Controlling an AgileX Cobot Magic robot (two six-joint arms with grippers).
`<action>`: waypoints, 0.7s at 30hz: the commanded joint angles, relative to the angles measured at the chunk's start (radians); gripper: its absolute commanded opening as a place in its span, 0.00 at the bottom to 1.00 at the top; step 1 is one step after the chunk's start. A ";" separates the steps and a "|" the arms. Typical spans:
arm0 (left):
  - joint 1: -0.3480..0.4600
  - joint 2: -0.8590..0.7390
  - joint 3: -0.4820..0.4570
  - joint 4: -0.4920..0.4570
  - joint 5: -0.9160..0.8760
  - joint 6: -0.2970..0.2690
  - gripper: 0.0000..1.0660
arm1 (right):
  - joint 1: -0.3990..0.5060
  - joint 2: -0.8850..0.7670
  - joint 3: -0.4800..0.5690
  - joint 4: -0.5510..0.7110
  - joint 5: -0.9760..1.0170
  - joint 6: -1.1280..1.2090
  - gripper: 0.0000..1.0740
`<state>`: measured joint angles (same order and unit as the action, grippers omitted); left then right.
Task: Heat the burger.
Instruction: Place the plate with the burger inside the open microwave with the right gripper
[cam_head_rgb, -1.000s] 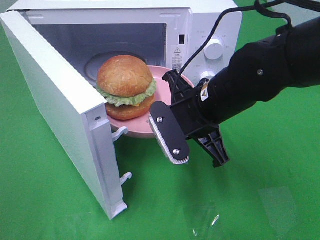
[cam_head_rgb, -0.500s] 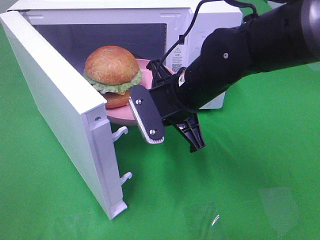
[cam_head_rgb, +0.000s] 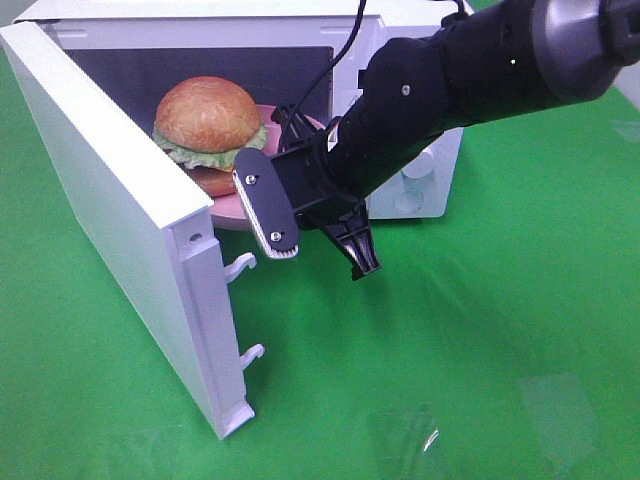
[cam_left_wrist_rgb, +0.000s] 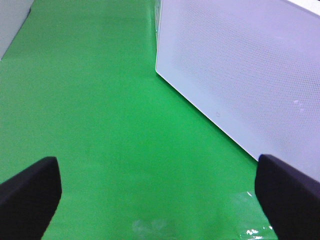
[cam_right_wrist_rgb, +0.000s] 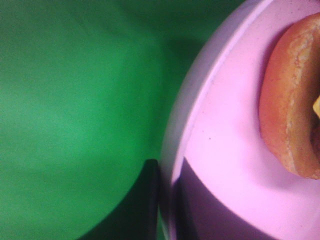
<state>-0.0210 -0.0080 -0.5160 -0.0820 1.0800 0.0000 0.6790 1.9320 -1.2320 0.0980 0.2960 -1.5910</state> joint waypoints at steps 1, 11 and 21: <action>-0.007 -0.013 0.001 -0.005 -0.015 0.000 0.94 | -0.004 -0.004 -0.027 -0.014 -0.057 -0.010 0.00; -0.006 -0.013 0.001 -0.005 -0.015 0.000 0.94 | -0.004 0.058 -0.118 -0.146 -0.042 0.158 0.00; -0.006 -0.013 0.001 -0.005 -0.015 0.000 0.94 | -0.004 0.113 -0.201 -0.222 -0.008 0.258 0.00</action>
<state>-0.0210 -0.0080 -0.5160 -0.0820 1.0800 0.0000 0.6790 2.0550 -1.4140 -0.1110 0.3300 -1.3630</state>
